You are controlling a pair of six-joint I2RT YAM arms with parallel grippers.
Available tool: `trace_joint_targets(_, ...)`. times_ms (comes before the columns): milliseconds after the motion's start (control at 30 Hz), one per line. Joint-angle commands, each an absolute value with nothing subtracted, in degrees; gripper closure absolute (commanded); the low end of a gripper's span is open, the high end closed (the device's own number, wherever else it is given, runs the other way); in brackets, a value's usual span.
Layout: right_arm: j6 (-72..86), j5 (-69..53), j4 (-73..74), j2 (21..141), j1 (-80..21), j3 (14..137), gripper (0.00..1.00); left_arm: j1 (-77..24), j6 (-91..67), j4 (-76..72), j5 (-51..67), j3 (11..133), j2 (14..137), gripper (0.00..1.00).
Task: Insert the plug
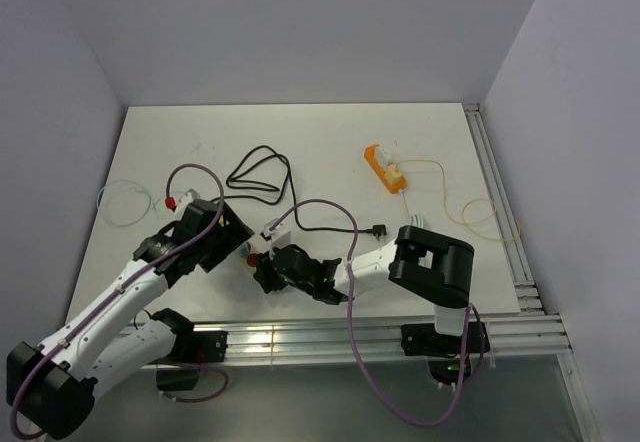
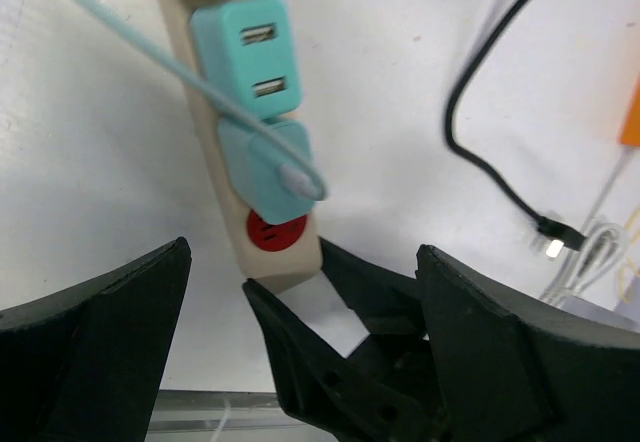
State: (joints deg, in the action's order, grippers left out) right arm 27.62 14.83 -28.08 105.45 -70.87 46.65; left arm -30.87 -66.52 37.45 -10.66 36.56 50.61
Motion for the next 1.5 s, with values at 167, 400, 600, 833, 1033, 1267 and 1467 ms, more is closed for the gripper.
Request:
trace_joint_targets(167, 28.3, 19.7, -18.2, 105.4, -69.8, 46.0, 1.0, -26.0, -59.2, 43.6, -10.1, 46.9, 48.9, 0.01)
trace_joint_targets(400, 27.5, 17.3, -16.4, 103.9, -69.4, 48.1, 0.51, -19.8, -55.6, 49.2, -14.4, 54.7, 48.0, 0.01)
trace_joint_targets(600, 25.8, 15.8, -11.1, 98.2, -67.7, 52.3, 0.01, -17.3, -54.2, 50.7, -16.1, 58.4, 46.4, 0.0)
trace_joint_targets(833, 27.9, 13.9, -6.4, 86.1, -62.8, 52.4, 0.0, -16.8, -54.3, 46.9, -10.6, 56.4, 44.5, 0.0)
trace_joint_targets(1033, 31.4, 15.2, -3.3, 77.2, -57.1, 47.7, 0.0, -16.7, -55.6, 40.3, -6.0, 51.4, 40.7, 0.01)
trace_joint_targets(1267, 38.1, 12.5, -1.8, 69.9, -50.0, 39.9, 0.0, -16.5, -57.0, 29.5, 2.4, 45.5, 43.1, 0.01)
trace_joint_targets(1467, 41.7, 9.4, -5.2, 62.9, -46.9, 31.0, 0.0, -15.6, -61.6, 11.8, 14.7, 36.7, 45.6, 0.0)
